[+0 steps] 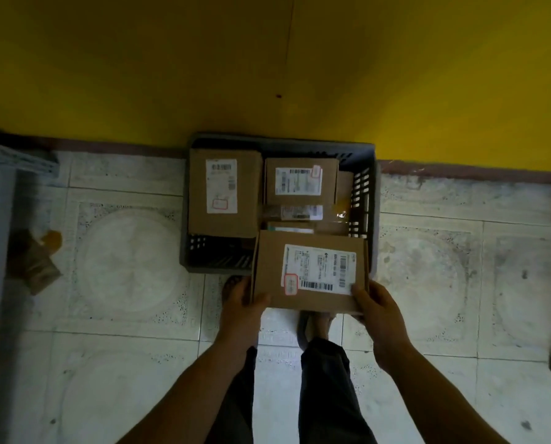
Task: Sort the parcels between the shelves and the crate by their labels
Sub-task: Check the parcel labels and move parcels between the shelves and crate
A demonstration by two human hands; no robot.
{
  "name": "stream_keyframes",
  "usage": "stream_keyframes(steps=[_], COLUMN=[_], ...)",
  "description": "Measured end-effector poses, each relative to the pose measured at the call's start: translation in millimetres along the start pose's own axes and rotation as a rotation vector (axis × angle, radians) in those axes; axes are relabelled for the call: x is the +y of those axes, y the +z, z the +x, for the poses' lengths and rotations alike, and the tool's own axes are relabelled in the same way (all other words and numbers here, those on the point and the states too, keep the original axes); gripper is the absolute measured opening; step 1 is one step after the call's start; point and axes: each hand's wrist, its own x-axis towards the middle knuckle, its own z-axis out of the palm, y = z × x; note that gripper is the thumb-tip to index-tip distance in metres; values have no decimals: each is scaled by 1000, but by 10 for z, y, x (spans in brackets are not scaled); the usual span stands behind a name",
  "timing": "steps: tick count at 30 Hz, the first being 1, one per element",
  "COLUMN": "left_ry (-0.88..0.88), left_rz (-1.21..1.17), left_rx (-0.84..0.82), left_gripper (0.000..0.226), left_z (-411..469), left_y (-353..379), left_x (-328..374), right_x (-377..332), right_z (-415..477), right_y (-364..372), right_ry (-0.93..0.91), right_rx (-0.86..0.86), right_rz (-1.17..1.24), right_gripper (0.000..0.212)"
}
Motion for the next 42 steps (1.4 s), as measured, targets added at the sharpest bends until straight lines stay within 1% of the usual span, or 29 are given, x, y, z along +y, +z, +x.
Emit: stream_keyframes(steps=[2, 6, 7, 9, 11, 14, 17, 20, 22, 25, 26, 32, 35, 38, 42], left_ry=[37, 106, 112, 119, 121, 64, 10, -5, -30, -58, -64, -72, -4, -12, -41], left_rz=[78, 281, 303, 340, 376, 462, 569, 741, 825, 848, 839, 795, 791, 838, 976], left_rx=[73, 157, 156, 168, 179, 157, 107, 40, 8, 2, 4, 13, 65, 121, 139], left_gripper=[20, 14, 17, 30, 36, 34, 34, 44, 43, 27, 26, 35, 34, 29, 28], left_z=[291, 983, 1134, 1381, 1581, 1809, 1972, 2077, 2120, 2198, 2204, 2166, 2160, 2222, 2277], left_y=[156, 444, 515, 611, 669, 704, 682, 612, 579, 551, 552, 595, 612, 590, 543], left_x=[-43, -183, -232, -270, -290, -337, -401, -450, -456, -457, -456, -433, -399, -398, -474], right_x=[42, 121, 167, 212, 261, 363, 468, 542, 564, 579, 582, 530, 508, 530, 612], right_z=[370, 1094, 1267, 1538, 1759, 2017, 2195, 2304, 2349, 2372, 2368, 2291, 2266, 2275, 2280], right_y=[29, 65, 70, 95, 137, 215, 301, 335, 334, 350, 351, 317, 308, 311, 327], right_ry=[9, -28, -27, -20, -20, -19, 20, 22, 0, -14, -13, -5, 1, -19, -56], right_rx=[-16, -26, -18, -6, -4, 0, -24, -44, -61, -87, -89, -98, -79, -47, -13], right_rz=[-49, -134, -151, -183, -224, -271, -341, -436, -509, -592, -607, -653, -651, -716, -809], right_gripper=[16, 14, 14, 19, 25, 30, 30, 29, 29, 30, 30, 30, 28, 26, 27])
